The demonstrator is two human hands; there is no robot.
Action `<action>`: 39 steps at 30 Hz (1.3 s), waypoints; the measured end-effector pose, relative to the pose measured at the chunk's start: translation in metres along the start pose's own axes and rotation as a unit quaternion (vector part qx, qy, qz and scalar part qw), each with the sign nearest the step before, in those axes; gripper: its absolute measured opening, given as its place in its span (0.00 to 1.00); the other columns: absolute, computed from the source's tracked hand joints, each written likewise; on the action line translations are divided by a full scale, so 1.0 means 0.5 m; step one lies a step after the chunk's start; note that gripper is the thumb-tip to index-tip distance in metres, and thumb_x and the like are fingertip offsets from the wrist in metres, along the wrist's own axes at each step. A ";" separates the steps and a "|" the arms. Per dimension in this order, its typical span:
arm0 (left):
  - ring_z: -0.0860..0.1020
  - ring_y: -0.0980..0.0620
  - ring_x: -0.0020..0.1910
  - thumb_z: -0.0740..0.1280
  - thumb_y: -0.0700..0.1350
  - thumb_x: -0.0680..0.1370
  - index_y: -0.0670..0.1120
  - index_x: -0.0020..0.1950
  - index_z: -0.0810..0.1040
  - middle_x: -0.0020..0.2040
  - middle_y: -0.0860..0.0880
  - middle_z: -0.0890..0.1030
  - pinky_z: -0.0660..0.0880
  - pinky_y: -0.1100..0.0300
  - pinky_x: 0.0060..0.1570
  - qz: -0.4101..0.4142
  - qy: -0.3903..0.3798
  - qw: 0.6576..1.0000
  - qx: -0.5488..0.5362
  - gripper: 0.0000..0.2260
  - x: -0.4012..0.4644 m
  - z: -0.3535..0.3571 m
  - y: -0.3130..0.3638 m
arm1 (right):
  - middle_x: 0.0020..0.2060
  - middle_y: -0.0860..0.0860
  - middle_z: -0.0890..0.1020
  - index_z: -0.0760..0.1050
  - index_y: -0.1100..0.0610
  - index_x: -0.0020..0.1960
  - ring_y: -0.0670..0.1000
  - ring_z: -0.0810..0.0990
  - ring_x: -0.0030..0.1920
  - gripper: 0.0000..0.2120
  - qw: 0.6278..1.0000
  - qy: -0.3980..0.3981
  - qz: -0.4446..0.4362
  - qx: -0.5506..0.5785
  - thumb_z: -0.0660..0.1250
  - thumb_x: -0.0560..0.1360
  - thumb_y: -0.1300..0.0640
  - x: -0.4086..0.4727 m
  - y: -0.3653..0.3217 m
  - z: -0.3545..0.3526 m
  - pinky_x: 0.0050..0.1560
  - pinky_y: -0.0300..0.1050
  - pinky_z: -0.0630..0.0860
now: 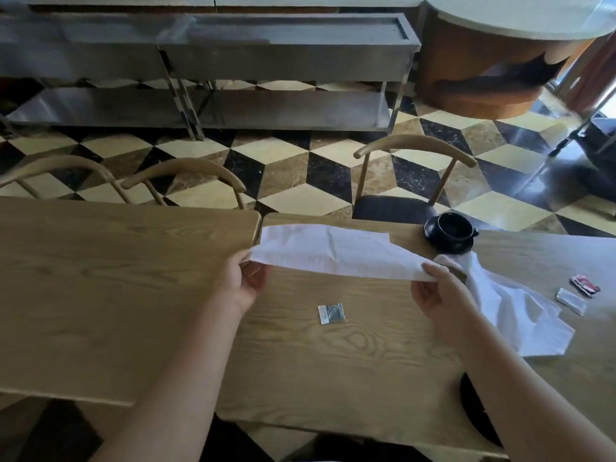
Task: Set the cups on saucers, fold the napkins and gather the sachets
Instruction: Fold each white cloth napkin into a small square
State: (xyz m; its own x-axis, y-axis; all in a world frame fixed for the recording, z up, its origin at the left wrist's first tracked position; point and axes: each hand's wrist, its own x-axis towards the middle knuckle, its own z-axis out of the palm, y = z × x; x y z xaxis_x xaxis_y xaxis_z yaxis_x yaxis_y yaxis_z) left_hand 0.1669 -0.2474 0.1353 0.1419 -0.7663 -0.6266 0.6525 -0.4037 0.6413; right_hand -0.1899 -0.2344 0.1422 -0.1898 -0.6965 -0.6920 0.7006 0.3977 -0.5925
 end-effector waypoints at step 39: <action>0.84 0.46 0.48 0.61 0.34 0.77 0.35 0.48 0.79 0.48 0.39 0.84 0.81 0.57 0.49 0.015 0.116 0.991 0.058 0.07 0.194 -0.147 -0.054 | 0.48 0.62 0.85 0.74 0.70 0.55 0.57 0.87 0.48 0.15 0.990 0.015 0.004 -0.143 0.53 0.74 0.73 0.204 0.069 -0.063 0.47 0.47 0.85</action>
State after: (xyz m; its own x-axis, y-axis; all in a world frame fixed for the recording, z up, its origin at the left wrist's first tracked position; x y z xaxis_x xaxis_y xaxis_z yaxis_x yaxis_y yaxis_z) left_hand 0.2177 -0.2741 0.0244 0.3365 -0.6482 -0.6831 0.5577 -0.4473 0.6992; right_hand -0.2066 -0.2729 0.0383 -0.2088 -0.6758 -0.7069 0.4792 0.5594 -0.6763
